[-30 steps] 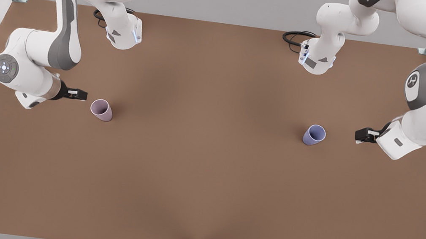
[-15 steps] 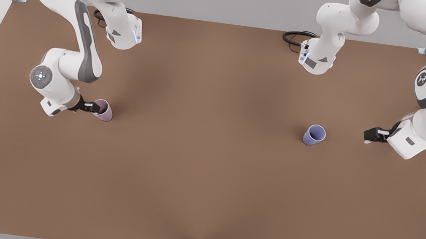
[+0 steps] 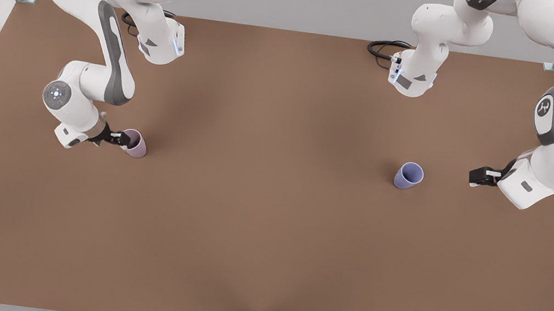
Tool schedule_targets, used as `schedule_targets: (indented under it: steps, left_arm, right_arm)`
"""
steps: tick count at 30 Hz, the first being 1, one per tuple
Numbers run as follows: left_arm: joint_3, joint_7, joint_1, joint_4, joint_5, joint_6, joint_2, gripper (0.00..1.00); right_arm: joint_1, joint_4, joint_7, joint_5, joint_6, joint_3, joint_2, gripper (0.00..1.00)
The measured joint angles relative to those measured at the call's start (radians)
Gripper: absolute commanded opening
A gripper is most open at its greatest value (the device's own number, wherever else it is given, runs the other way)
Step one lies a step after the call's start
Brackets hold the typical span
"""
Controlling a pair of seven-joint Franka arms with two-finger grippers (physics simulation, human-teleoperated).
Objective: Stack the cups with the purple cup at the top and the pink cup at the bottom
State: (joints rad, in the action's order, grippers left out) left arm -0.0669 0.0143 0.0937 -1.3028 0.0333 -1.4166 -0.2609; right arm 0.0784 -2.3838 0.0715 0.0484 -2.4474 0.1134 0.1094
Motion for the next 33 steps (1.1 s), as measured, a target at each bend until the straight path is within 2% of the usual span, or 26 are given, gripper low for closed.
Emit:
schedule_targets:
  steps: [10, 17, 22, 24, 26, 27, 28, 29, 30, 33]
  left_arm:
    - [0.001, 0.002, 0.000, -0.001, 0.000, 0.001, -0.001, 1.00]
    - [-0.001, 0.002, 0.000, -0.003, 0.000, 0.001, -0.009, 1.00]
    - [-0.002, 0.003, -0.002, -0.003, -0.001, 0.000, -0.012, 1.00]
    - [-0.002, 0.003, -0.002, -0.003, 0.000, 0.000, -0.012, 1.00]
    - [-0.002, 0.003, -0.002, -0.003, 0.000, -0.001, -0.012, 1.00]
    - [-0.003, 0.003, -0.001, -0.003, 0.000, -0.001, -0.012, 1.00]
    - [-0.003, 0.003, -0.002, -0.003, 0.000, -0.001, -0.012, 1.00]
    - [-0.003, 0.003, -0.002, -0.003, 0.000, -0.001, -0.012, 1.00]
    - [-0.003, 0.003, -0.002, -0.003, 0.000, -0.001, -0.012, 1.00]
    - [-0.003, 0.004, -0.002, -0.003, 0.000, -0.001, -0.012, 1.00]
  right_arm:
    - [-0.002, -0.052, 0.011, 0.000, -0.010, 0.000, -0.025, 1.00]
    - [-0.003, -0.077, 0.022, -0.001, -0.023, 0.000, 0.021, 1.00]
    - [-0.002, -0.086, 0.032, 0.000, -0.058, 0.000, 0.059, 0.68]
    - [-0.002, -0.084, 0.035, 0.000, -0.069, 0.000, 0.063, 0.68]
    - [-0.002, -0.084, 0.039, 0.001, -0.077, 0.000, 0.064, 0.56]
    - [-0.001, -0.083, 0.040, 0.001, -0.080, 0.000, 0.065, 0.56]
    - [0.000, -0.083, 0.041, 0.001, -0.082, 0.000, 0.066, 0.51]
    - [0.000, -0.083, 0.043, 0.002, -0.084, -0.001, 0.066, 0.40]
    - [0.001, -0.083, 0.044, 0.003, -0.086, -0.001, 0.066, 0.23]
    - [0.002, -0.082, 0.054, 0.009, -0.090, -0.002, 0.064, 0.21]
